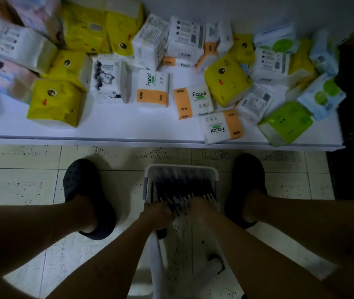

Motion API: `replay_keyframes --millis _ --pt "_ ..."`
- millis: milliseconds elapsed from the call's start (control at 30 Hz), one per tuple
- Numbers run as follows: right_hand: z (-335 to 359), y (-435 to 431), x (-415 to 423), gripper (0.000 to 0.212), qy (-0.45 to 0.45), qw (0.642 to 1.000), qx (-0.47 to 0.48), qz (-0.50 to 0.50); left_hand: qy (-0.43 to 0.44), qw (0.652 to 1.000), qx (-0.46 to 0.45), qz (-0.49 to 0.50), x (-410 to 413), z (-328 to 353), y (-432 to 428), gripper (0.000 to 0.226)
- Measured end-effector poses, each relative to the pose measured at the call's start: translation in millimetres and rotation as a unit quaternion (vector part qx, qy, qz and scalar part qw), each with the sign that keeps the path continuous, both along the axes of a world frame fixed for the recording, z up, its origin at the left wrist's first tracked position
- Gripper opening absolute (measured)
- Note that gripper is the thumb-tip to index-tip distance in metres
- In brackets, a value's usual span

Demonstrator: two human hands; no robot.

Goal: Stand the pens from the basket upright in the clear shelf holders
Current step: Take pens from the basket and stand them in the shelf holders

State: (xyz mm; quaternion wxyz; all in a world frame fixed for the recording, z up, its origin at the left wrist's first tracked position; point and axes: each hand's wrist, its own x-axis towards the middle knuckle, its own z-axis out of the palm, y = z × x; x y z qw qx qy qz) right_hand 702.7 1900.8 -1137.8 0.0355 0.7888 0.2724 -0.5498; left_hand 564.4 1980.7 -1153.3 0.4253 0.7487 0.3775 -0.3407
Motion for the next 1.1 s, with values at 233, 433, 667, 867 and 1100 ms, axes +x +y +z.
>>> replay_keyframes --millis 233,433,667,867,1100 --pt "1.8 1.9 -1.8 0.029 -0.063 0.997 0.010 -0.047 0.038 0.998 -0.010 0.057 0.6 -3.6 0.6 0.038" --pt "3.2 1.5 2.6 0.042 -0.132 0.985 0.044 -0.098 0.000 0.961 0.056 0.271 4.1 9.1 3.7 0.021" --pt "7.4 -2.7 9.8 0.008 -0.066 0.991 0.030 -0.112 -0.008 0.876 -0.082 0.475 8.0 30.3 19.7 0.030" --pt "35.1 4.6 6.9 0.022 -0.039 0.992 0.048 -0.107 -0.040 0.885 -0.145 0.440 14.5 63.4 17.4 0.022" --pt "85.3 11.8 -7.0 0.014 -0.058 0.951 0.249 -0.173 -0.198 0.890 -0.077 0.402 17.4 115.4 7.2 0.017"
